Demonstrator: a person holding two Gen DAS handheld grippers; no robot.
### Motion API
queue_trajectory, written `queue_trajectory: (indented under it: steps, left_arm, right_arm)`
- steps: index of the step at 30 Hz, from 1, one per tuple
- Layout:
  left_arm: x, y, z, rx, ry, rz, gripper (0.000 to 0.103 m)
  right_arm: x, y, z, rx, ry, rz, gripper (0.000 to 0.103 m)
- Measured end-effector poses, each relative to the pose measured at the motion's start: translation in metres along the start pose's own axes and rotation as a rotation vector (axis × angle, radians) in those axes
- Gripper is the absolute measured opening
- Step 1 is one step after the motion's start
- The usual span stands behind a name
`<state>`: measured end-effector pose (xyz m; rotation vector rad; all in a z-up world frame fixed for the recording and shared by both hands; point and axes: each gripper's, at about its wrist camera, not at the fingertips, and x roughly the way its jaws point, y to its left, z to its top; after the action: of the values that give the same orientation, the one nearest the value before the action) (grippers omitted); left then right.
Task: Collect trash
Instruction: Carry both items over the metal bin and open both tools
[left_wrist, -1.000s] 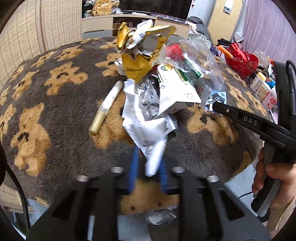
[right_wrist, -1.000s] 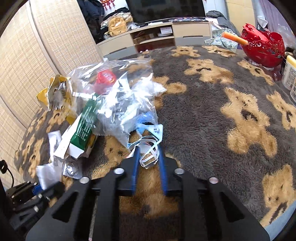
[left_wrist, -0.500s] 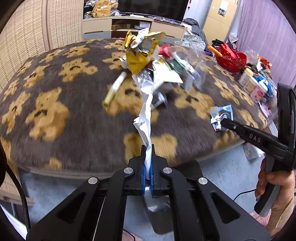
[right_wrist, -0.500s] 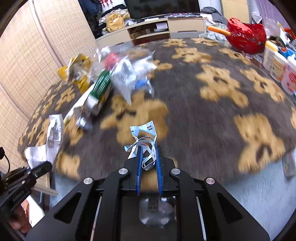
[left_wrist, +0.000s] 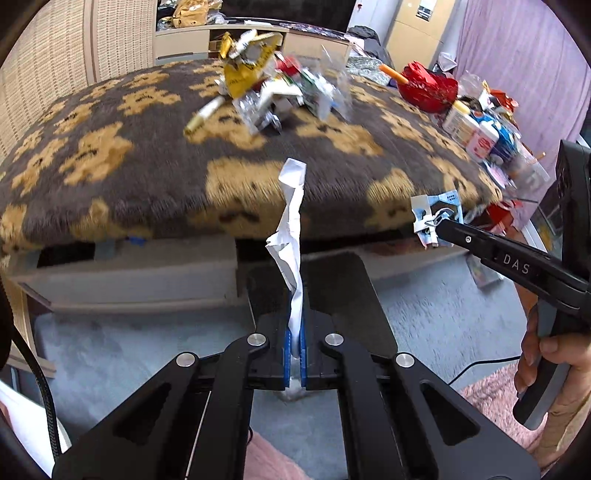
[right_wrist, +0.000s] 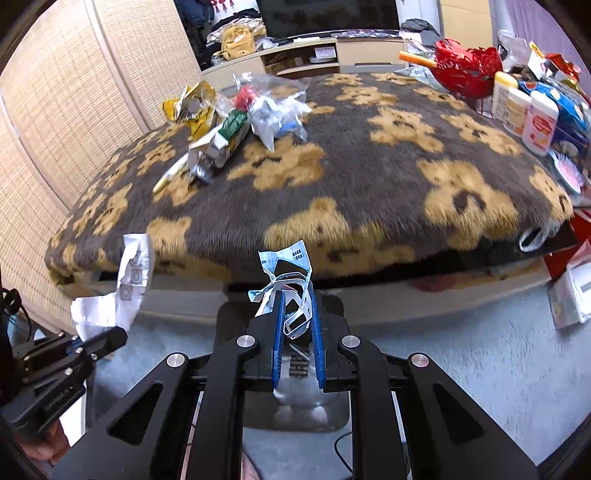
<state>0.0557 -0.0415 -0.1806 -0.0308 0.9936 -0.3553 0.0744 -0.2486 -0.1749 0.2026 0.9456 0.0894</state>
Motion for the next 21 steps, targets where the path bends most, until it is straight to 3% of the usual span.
queue_trajectory:
  steps: [13,21]
  left_arm:
    - [0.061,-0.019,-0.048,0.019,0.125,-0.057,0.002]
    - [0.103,-0.019,-0.058,0.006,0.192,-0.092,0.002]
  right_arm:
    - [0.061,-0.01,-0.059,0.052,0.147,0.024,0.015]
    - [0.095,-0.018,-0.075,0.079,0.21,0.043,0.018]
